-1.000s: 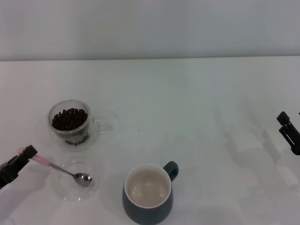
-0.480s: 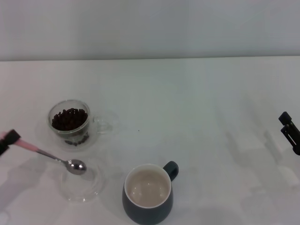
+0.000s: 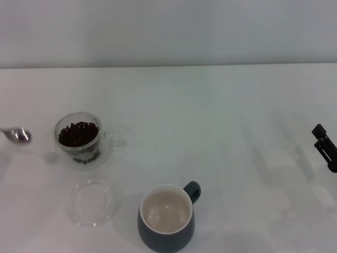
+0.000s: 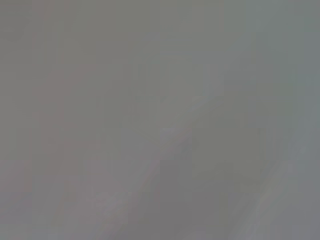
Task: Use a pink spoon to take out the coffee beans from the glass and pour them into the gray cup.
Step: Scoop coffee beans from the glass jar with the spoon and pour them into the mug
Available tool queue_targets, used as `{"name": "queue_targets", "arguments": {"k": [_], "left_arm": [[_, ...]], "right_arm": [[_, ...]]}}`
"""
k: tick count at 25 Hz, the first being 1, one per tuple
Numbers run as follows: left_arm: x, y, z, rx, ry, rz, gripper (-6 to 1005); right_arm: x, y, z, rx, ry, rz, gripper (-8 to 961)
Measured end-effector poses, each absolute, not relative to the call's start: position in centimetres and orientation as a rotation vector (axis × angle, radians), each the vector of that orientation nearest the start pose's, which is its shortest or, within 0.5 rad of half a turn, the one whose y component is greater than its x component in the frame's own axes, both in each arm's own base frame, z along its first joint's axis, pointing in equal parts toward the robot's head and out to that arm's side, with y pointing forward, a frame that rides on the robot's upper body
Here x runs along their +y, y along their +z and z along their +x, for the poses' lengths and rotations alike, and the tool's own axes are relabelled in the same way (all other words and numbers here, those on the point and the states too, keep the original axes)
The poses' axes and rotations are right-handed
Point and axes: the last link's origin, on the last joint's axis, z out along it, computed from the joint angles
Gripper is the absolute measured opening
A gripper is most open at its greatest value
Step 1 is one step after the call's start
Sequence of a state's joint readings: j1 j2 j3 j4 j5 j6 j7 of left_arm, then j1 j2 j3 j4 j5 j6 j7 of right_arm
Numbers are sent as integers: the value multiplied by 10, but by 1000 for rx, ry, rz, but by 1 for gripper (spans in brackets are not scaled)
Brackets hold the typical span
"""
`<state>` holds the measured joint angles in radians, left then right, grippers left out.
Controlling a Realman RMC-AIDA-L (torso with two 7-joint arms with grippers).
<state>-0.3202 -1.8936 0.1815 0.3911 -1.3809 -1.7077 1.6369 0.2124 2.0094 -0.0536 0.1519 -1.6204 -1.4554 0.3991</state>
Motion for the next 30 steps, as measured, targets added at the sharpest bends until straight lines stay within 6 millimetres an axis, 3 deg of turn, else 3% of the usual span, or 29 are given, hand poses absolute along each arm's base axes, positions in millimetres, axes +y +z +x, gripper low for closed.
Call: {"name": "queue_targets", "arguments": {"k": [5,16,23,30], "left_arm": [[309,121,-352,-1001,-1165,-1940,137],[351,102,-329,-1137,-1118,-2007,136],[366,97,-331,-1176,-1051,-1965,136],[371,79,-325,-1225,-1048,-1965,136]], "right_arm": [[226,-7,369,705,866,-1651,693],[230,1,362,661,929,-1604,693],[235,12,362,631,949,-1541,693],[235,20,358,589,990,-1508,693]]}}
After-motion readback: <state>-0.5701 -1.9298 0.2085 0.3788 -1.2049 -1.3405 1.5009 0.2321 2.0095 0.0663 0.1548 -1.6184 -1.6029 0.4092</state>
